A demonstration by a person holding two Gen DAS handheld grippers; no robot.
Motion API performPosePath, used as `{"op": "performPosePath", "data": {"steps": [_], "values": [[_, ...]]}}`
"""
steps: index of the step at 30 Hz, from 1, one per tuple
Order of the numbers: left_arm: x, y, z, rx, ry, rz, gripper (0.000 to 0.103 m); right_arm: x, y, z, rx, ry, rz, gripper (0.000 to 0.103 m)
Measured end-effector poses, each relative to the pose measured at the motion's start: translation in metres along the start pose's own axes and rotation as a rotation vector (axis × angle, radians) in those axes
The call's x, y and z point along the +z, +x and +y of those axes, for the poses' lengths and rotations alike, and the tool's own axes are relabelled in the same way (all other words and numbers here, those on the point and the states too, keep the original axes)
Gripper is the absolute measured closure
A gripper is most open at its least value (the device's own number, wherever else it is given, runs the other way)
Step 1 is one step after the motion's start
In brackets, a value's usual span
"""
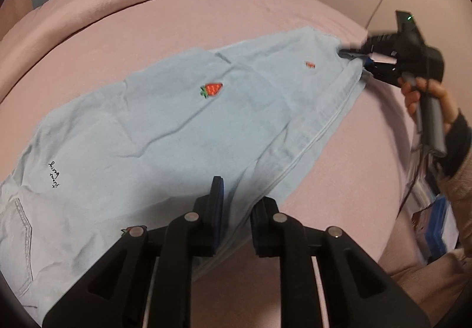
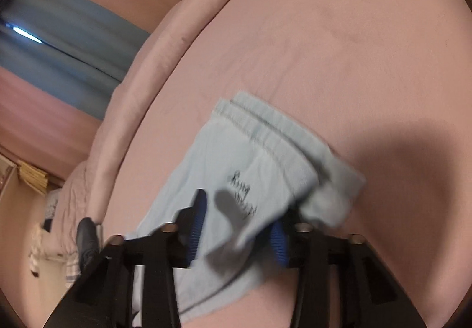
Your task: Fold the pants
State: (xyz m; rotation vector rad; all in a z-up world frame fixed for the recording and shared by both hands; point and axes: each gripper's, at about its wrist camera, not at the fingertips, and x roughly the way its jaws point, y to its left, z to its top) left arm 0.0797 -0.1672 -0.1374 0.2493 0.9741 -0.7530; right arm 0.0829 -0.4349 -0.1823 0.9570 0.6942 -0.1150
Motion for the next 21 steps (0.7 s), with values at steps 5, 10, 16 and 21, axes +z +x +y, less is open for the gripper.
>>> {"op": "performPosePath", "data": {"steps": [5, 10, 16, 21], "values": [[0.003, 0.01, 0.026, 0.02, -0.111, 0.014, 0.072, 0.009, -0.026, 0.023, -0.019, -0.124, -0.134, 0.099], [0.002, 0.015, 0.031, 0.017, -0.118, 0.025, 0.071, -0.002, -0.01, 0.002, -0.12, -0.152, -0.128, 0.098], [-0.008, -0.013, 0.03, -0.017, -0.065, 0.047, 0.057, 0.014, -0.023, -0.029, -0.065, -0.028, -0.11, 0.073], [-0.012, -0.047, 0.037, -0.088, -0.081, -0.026, 0.049, 0.028, -0.061, -0.005, -0.235, -0.16, -0.248, 0.048]]}}
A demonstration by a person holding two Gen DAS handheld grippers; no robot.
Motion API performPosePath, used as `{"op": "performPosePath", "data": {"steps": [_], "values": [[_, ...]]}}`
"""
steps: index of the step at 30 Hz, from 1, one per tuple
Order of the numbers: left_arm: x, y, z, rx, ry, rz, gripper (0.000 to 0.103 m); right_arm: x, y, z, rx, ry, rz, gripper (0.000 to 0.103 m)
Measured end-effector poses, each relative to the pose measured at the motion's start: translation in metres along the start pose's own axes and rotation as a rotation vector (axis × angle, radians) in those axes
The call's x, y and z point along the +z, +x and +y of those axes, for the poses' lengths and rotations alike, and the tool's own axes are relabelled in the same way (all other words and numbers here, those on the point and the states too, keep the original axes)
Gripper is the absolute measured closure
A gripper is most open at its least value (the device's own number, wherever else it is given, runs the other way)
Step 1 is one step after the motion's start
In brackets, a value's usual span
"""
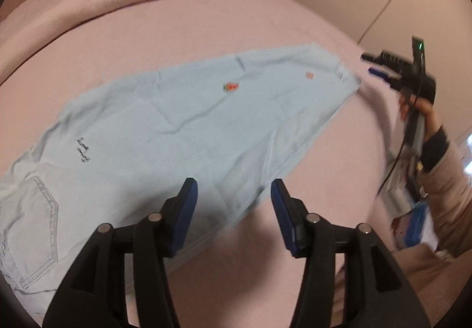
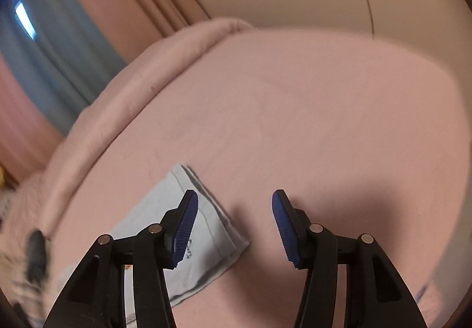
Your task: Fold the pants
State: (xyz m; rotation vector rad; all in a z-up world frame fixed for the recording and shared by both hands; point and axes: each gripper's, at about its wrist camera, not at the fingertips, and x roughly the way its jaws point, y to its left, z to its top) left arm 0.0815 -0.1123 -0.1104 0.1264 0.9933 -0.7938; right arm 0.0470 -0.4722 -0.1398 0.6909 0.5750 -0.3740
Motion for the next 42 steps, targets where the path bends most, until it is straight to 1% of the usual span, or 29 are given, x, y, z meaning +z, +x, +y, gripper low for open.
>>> {"op": "performPosePath", "data": {"steps": [1, 3, 4, 5, 6, 8, 9, 10, 11, 12, 13, 14, 15, 17, 19, 21, 22, 23, 24, 25, 26, 28, 31, 33, 35, 37, 38, 39, 42], "values": [[0.0, -0.001, 0.005, -0.002, -0.02, -0.022, 0.047, 0.002, -0.003, 0.013, 0.015, -0.05, 0.006, 0.048], [0.01, 0.006, 0.016, 0.026, -0.081, -0.058, 0.047, -0.008, -0.003, 0.05, 0.126, -0.191, 0.072, 0.052], [0.012, 0.013, 0.019, 0.036, -0.107, -0.057, 0.047, -0.016, -0.001, 0.067, 0.175, -0.249, 0.105, 0.06], [0.014, 0.023, 0.021, 0.053, -0.116, -0.049, 0.047, -0.03, 0.003, 0.094, 0.243, -0.336, 0.163, 0.068], [0.012, 0.034, 0.021, 0.092, -0.103, -0.03, 0.049, -0.048, 0.005, 0.12, 0.304, -0.432, 0.218, 0.07], [0.0, 0.054, 0.023, 0.166, -0.071, 0.041, 0.049, -0.088, 0.005, 0.163, 0.365, -0.621, 0.288, 0.071], [-0.008, 0.056, 0.027, 0.177, -0.057, 0.05, 0.048, -0.108, 0.005, 0.176, 0.384, -0.705, 0.309, 0.071], [-0.015, 0.051, 0.028, 0.178, -0.033, 0.024, 0.048, -0.127, 0.008, 0.19, 0.4, -0.786, 0.344, 0.071], [-0.02, 0.045, 0.029, 0.182, -0.017, 0.019, 0.048, -0.149, 0.013, 0.199, 0.39, -0.882, 0.392, 0.07], [-0.026, 0.038, 0.032, 0.191, -0.012, 0.026, 0.048, -0.165, 0.018, 0.205, 0.343, -0.979, 0.392, 0.07], [-0.031, 0.031, 0.037, 0.195, -0.013, 0.026, 0.048, -0.178, 0.011, 0.208, 0.317, -1.101, 0.32, 0.07], [-0.036, 0.023, 0.043, 0.209, -0.017, 0.027, 0.048, -0.179, 0.01, 0.213, 0.309, -1.157, 0.31, 0.07], [-0.041, 0.015, 0.051, 0.235, -0.027, 0.027, 0.047, -0.176, 0.01, 0.216, 0.307, -1.175, 0.33, 0.07], [-0.05, -0.004, 0.069, 0.297, -0.065, 0.014, 0.045, -0.153, 0.013, 0.223, 0.356, -1.085, 0.393, 0.07], [-0.058, -0.018, 0.085, 0.33, -0.108, -0.001, 0.045, -0.141, 0.012, 0.224, 0.428, -0.991, 0.372, 0.07], [-0.068, -0.031, 0.104, 0.353, -0.163, -0.017, 0.046, -0.125, 0.027, 0.248, 0.422, -0.949, 0.341, 0.07], [-0.072, -0.037, 0.11, 0.337, -0.188, -0.027, 0.046, -0.123, 0.035, 0.255, 0.419, -0.945, 0.331, 0.07], [-0.077, -0.042, 0.115, 0.334, -0.209, -0.037, 0.046, -0.122, 0.048, 0.262, 0.416, -0.939, 0.353, 0.07], [-0.083, -0.047, 0.12, 0.365, -0.222, -0.043, 0.046, -0.125, 0.067, 0.269, 0.375, -0.933, 0.408, 0.071], [-0.086, -0.048, 0.123, 0.385, -0.228, -0.044, 0.045, -0.131, 0.087, 0.273, 0.305, -0.932, 0.443, 0.073], [-0.091, -0.051, 0.128, 0.391, -0.244, -0.044, 0.045, -0.139, 0.107, 0.283, 0.252, -0.948, 0.457, 0.074], [-0.103, -0.059, 0.142, 0.358, -0.297, -0.058, 0.046, -0.14, 0.121, 0.29, 0.237, -0.972, 0.406, 0.074], [-0.105, -0.068, 0.146, 0.359, -0.312, -0.071, 0.045, -0.13, 0.127, 0.298, 0.212, -0.907, 0.394, 0.074], [-0.1, -0.077, 0.142, 0.388, -0.304, -0.096, 0.045, -0.123, 0.119, 0.299, 0.219, -0.873, 0.374, 0.074], [-0.103, -0.09, 0.15, 0.398, -0.311, -0.129, 0.042, -0.115, 0.1, 0.298, 0.288, -0.831, 0.35, 0.074], [-0.11, -0.086, 0.158, 0.406, -0.351, -0.097, 0.041, -0.116, 0.075, 0.288, 0.35, -0.815, 0.353, 0.074], [-0.109, -0.076, 0.162, 0.394, -0.367, -0.067, 0.041, -0.123, 0.064, 0.283, 0.377, -0.83, 0.366, 0.074], [-0.113, -0.074, 0.162, 0.395, -0.349, -0.048, 0.041, -0.132, 0.06, 0.281, 0.396, -0.862, 0.382, 0.074], [-0.12, -0.077, 0.151, 0.445, -0.251, -0.013, 0.041, -0.177, 0.041, 0.26, 0.382, -1.03, 0.449, 0.074]]}}
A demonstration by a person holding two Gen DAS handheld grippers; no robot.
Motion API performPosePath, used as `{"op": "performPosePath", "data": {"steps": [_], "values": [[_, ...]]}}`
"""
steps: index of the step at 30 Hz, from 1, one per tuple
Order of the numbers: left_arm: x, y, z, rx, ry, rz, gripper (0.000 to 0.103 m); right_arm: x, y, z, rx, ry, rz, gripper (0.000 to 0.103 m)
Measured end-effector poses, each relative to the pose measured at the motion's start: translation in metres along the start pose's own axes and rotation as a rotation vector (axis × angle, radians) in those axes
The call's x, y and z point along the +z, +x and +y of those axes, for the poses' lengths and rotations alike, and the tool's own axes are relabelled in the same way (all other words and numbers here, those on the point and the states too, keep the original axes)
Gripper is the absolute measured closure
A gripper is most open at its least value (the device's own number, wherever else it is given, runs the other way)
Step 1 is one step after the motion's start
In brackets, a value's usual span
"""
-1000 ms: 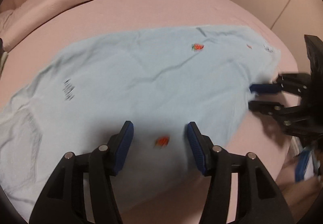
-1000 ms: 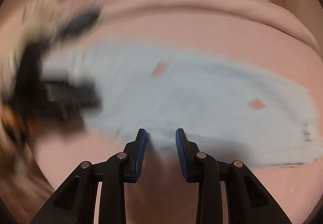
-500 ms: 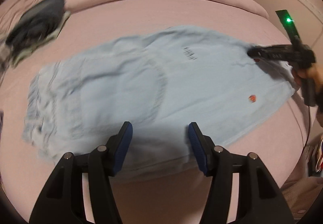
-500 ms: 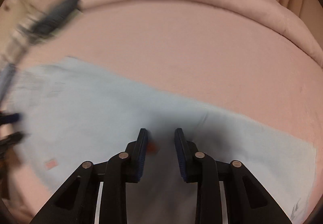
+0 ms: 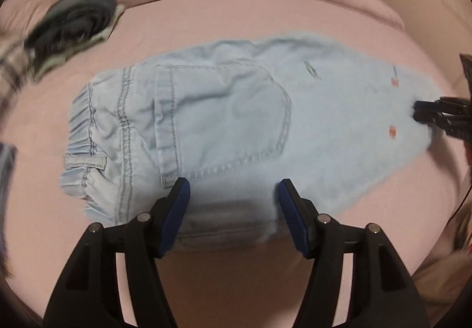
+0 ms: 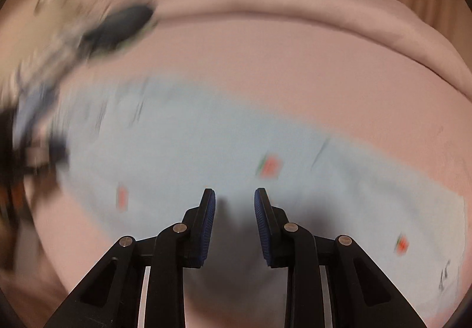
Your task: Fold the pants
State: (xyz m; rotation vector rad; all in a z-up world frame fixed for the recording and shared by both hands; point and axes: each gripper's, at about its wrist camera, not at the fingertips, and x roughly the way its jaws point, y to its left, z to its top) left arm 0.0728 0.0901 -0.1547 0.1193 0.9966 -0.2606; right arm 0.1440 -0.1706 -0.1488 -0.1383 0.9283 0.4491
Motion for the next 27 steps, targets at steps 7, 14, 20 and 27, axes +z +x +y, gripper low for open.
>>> {"op": "performPosePath", "data": {"steps": [7, 14, 20, 27], "values": [[-0.006, -0.024, 0.002, 0.0, -0.021, 0.017, 0.039, -0.053, -0.033, -0.012, 0.044, 0.074, -0.056, 0.074], [0.023, -0.029, -0.043, -0.189, -0.052, -0.057, 0.029, -0.118, -0.1, -0.112, 0.093, 0.607, -0.301, 0.056], [0.053, -0.01, -0.103, -0.377, -0.042, -0.037, 0.027, -0.193, -0.115, -0.17, 0.081, 0.959, -0.364, 0.056], [0.083, 0.025, -0.175, -0.569, -0.031, 0.047, 0.027, -0.221, -0.095, -0.207, 0.107, 1.126, -0.431, 0.056]]}}
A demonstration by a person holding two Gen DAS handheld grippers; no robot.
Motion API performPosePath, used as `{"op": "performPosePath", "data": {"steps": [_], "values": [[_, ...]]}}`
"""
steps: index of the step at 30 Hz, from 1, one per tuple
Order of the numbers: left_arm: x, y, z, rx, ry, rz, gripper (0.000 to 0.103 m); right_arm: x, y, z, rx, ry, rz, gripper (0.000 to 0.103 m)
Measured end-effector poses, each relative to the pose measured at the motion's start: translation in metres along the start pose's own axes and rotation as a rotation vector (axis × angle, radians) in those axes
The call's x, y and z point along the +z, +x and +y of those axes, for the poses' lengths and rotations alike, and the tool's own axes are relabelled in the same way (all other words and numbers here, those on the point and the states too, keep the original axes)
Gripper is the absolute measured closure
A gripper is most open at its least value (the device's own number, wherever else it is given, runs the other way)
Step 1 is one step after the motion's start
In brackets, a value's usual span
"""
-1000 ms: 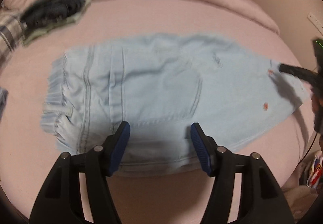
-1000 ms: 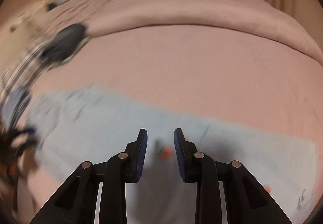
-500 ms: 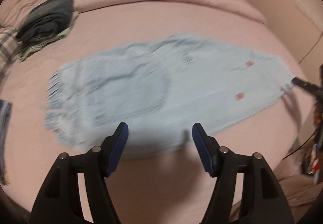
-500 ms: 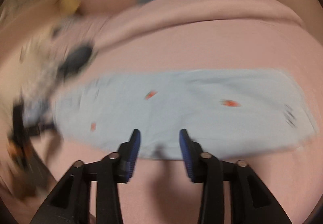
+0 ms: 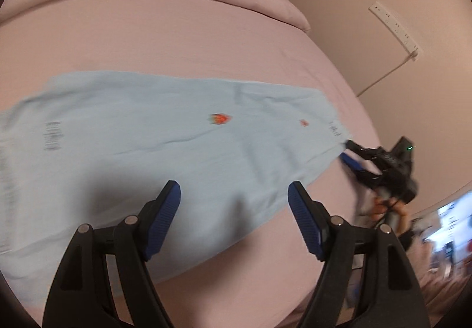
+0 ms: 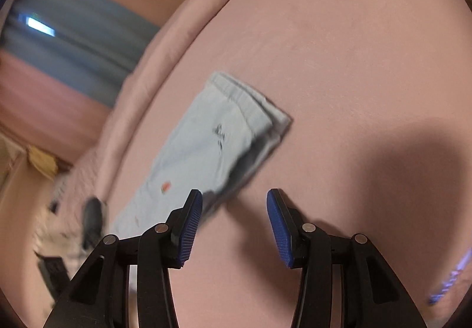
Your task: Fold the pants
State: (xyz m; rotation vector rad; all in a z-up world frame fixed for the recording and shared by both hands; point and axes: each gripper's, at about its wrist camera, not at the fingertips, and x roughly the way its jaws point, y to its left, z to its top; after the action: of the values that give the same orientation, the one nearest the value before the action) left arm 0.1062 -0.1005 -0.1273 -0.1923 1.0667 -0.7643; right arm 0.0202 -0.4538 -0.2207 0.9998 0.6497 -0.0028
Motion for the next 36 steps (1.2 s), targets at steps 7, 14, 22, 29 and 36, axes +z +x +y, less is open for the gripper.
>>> {"op": "performPosePath", "data": {"steps": [7, 14, 22, 29, 36], "values": [[0.031, 0.038, -0.026, -0.154, -0.088, 0.052, 0.027, 0.028, 0.026, -0.003, -0.006, -0.008, -0.068, 0.094], [0.027, 0.073, -0.018, -0.093, -0.134, 0.126, 0.028, 0.031, 0.016, -0.003, -0.066, -0.045, -0.08, 0.098], [0.025, 0.057, -0.004, -0.165, -0.234, 0.109, 0.026, 0.031, -0.003, 0.026, -0.084, -0.136, -0.103, 0.099], [0.023, 0.014, 0.012, -0.315, -0.355, 0.0, 0.026, -0.001, -0.021, 0.145, -0.067, -0.552, -0.163, 0.099], [0.02, -0.02, 0.013, -0.499, -0.43, -0.074, 0.013, -0.077, 0.007, 0.223, -0.017, -0.867, -0.082, 0.099]]}}
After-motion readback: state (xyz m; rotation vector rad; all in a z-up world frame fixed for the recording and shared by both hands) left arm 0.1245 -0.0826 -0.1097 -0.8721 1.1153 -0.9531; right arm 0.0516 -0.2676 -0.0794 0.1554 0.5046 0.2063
